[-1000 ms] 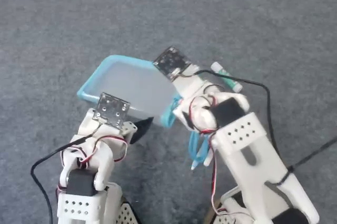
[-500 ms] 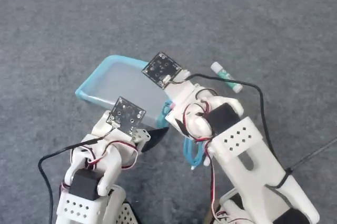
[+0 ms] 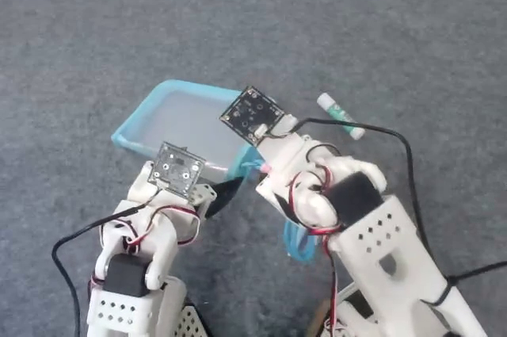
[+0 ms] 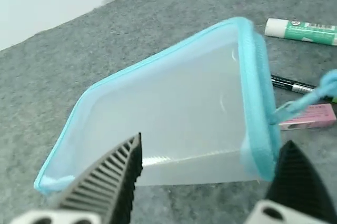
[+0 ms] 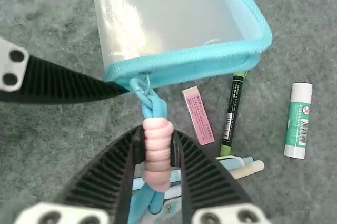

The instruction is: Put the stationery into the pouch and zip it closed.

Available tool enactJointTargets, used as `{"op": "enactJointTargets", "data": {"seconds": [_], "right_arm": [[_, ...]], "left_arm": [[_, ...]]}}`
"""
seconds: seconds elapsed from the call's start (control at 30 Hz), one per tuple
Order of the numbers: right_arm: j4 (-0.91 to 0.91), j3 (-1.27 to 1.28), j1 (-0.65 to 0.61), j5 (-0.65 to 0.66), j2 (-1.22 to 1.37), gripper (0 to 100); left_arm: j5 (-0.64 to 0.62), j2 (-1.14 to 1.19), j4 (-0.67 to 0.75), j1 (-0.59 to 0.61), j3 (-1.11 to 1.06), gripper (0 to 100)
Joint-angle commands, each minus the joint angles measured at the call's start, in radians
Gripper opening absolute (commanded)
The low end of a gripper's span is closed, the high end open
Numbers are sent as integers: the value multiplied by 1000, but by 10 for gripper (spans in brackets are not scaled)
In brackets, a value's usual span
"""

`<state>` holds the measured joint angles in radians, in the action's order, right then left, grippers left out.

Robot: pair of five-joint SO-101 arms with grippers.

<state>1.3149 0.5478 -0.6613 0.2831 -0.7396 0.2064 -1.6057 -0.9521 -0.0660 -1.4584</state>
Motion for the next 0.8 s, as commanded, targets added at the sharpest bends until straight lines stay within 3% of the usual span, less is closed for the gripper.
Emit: {"op": "enactJointTargets", "data": {"seconds": [0.0,0.2,0.43,0.57,0.77], "right_arm": [[21,-55,48,21,-62,6],[24,-54,176,35,-61,6],[13,-5,191,37,-62,6],[-12,6,180,31,-50,6],[-64,18,56,28,-2,6]], "left_arm": [[14,17,31,52,5,376],[14,17,69,140,2,376],[14,17,74,184,2,375],[8,17,60,155,5,375],[3,8,-35,-14,48,378]]}}
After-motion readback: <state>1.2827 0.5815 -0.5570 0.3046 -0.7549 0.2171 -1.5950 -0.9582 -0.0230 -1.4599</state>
